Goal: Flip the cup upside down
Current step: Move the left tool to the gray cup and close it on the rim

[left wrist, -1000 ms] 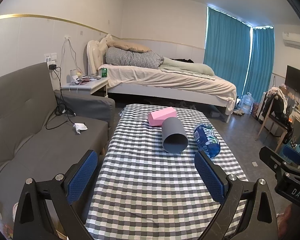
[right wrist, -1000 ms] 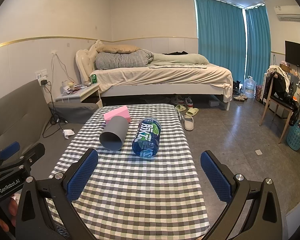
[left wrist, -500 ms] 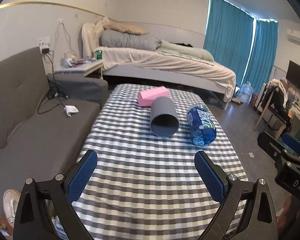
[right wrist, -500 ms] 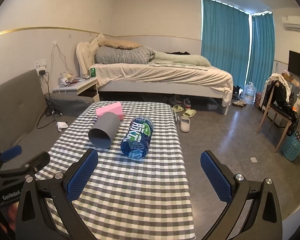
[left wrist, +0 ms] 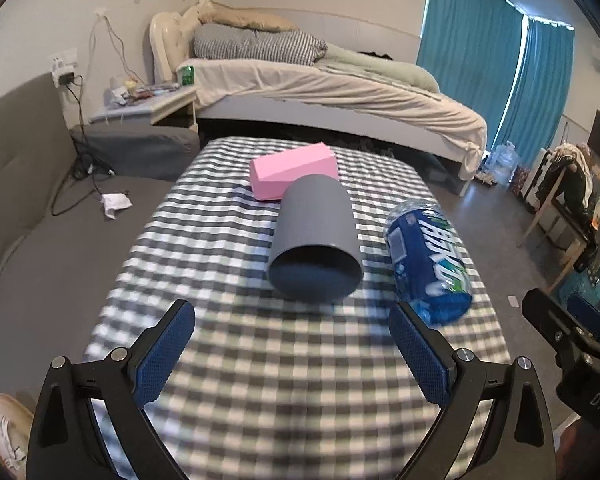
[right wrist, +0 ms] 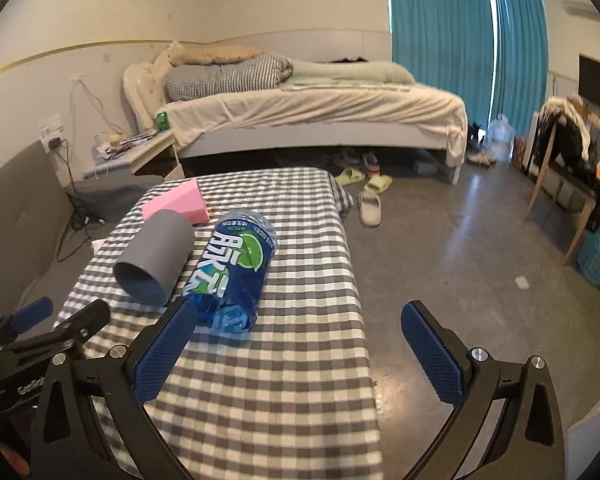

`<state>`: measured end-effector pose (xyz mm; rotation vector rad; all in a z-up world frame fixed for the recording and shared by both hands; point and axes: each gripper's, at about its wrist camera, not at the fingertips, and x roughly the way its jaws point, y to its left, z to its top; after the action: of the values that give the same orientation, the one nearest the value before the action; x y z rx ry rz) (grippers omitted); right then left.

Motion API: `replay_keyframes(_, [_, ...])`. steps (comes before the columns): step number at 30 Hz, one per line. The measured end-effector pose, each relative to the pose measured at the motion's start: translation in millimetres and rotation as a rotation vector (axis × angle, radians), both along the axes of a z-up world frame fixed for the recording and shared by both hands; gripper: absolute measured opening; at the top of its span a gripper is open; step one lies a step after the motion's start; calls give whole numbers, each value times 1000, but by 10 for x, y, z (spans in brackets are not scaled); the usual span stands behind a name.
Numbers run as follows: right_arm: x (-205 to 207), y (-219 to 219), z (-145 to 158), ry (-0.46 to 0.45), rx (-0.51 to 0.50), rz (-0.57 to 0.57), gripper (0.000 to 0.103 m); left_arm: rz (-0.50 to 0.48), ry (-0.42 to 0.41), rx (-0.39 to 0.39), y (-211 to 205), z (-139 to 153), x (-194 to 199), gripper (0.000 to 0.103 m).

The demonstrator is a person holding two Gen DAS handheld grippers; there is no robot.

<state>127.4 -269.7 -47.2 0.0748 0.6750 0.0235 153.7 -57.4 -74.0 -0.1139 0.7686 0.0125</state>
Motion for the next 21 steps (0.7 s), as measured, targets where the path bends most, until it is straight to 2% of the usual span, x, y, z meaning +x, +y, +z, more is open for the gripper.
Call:
replay_keyframes(9, [486,90,-136,35,19,9,103,-32,39,-19,-16,-155,403,101])
replay_keyframes(15, [588,140,-131,27,-41,-3,103,-90,89,-77,-4,-266,650,99])
replay_keyframes(18, [591,111,-144,37,-23,-9,103,-110,110,-151,14,-320,691,98])
replay_keyframes(19, [592,110,-152,41,-26,-10,103,-122,111,-160,4,-327,695,92])
replay_keyframes(21, [592,102,-165,50,-37,-15,103,-137,126,-123,-41,-348,714,74])
